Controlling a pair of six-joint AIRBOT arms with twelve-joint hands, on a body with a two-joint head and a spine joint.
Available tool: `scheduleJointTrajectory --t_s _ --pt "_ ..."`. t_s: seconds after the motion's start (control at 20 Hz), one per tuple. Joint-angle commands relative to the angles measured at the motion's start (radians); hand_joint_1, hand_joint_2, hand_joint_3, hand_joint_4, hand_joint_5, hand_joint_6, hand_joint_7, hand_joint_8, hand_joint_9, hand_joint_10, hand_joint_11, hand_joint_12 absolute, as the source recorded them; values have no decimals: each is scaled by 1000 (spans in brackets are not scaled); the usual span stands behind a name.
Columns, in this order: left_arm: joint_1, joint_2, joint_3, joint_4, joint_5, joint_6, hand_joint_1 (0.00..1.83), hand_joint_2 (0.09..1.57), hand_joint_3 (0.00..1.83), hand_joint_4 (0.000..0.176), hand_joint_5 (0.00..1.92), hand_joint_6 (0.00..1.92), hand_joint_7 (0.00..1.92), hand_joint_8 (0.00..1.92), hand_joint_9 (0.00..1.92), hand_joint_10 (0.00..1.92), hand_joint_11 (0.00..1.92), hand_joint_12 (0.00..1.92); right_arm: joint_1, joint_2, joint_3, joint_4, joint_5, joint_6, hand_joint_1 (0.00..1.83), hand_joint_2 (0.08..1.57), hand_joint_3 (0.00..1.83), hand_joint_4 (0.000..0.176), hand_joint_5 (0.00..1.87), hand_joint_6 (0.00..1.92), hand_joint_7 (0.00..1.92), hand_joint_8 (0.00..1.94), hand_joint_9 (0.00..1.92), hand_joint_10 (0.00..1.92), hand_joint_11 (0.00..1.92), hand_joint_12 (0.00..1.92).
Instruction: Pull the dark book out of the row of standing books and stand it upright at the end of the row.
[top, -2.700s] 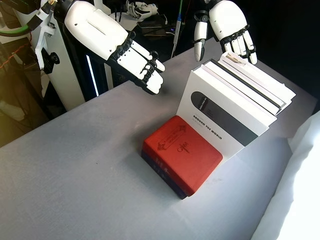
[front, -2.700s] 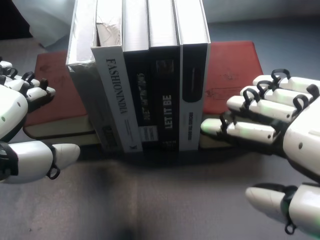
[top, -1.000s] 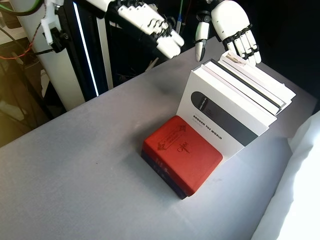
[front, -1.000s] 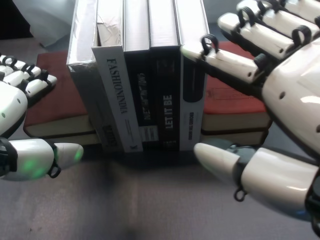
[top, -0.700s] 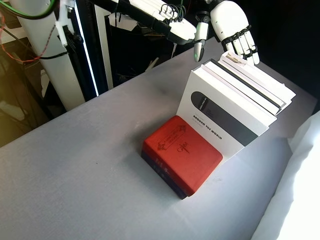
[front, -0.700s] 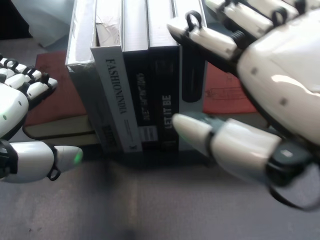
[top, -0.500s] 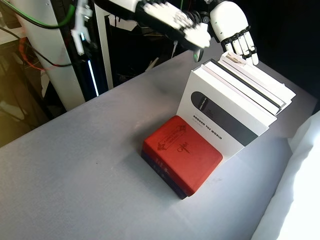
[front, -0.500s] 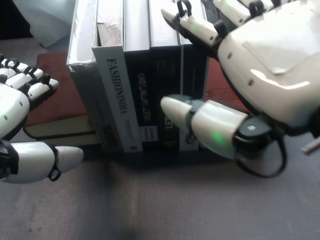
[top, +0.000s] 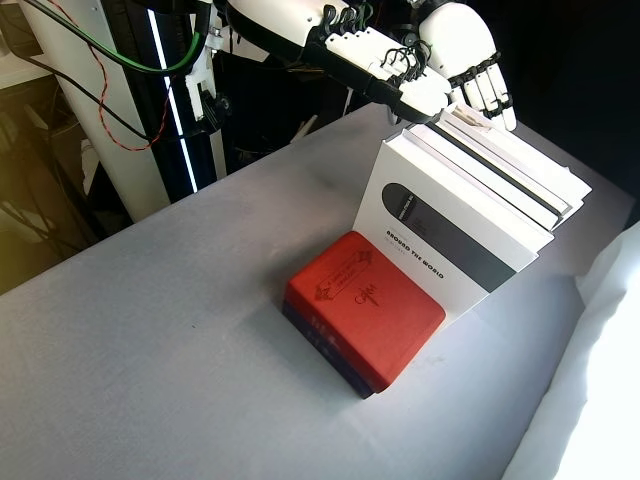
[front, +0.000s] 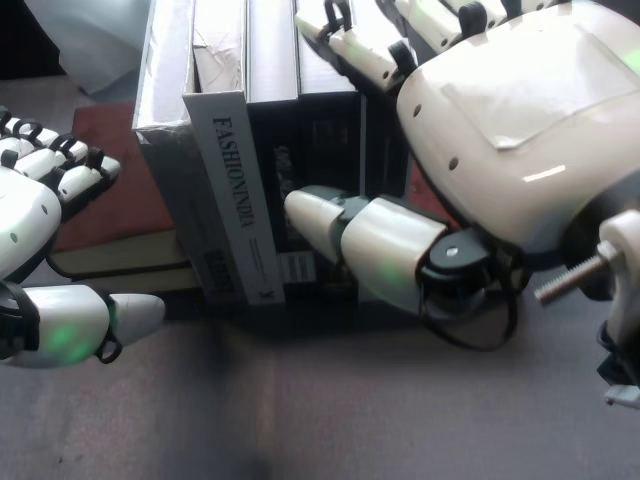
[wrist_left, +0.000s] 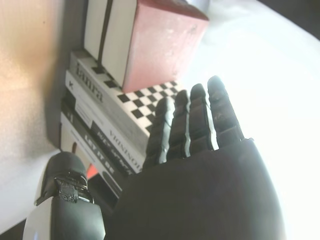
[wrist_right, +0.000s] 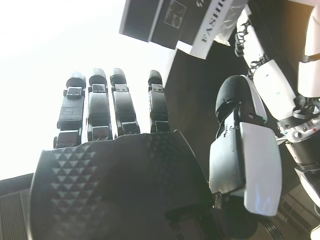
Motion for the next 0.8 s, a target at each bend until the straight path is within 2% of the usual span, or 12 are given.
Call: scheduleJointTrajectory --t_s 0.0,0.15,0.25,0.4,0.75 --pt "-17 8 4 61 40 1 0 1119 4 0 29 1 14 0 0 0 0 4 16 3 -2 -84 -26 8 0 1145 0 0 34 6 0 0 0 0 0 0" --pt "-17 8 4 58 40 1 0 1117 3 0 27 0 17 1 0 0 1 4 38 -14 24 -49 -19 8 0 1144 0 0 29 3 0 0 0 0 0 0" --pt "-17 8 4 58 40 1 0 1114 1 0 32 3 24 4 7 3 0 2 71 -19 44 24 3 9 0 1141 0 0 25 1 0 0 0 0 0 0" --pt "-17 7 4 57 40 1 0 1114 1 0 25 0 9 0 0 0 1 1 92 -19 59 36 35 12 0 1131 0 0 15 0 0 0 0 0 0 0" --pt "-17 7 5 57 41 1 0 1117 1 0 38 6 27 9 11 5 7 3 153 -18 64 128 66 -8 0 1123 0 0 5 2 0 0 0 0 0 0"
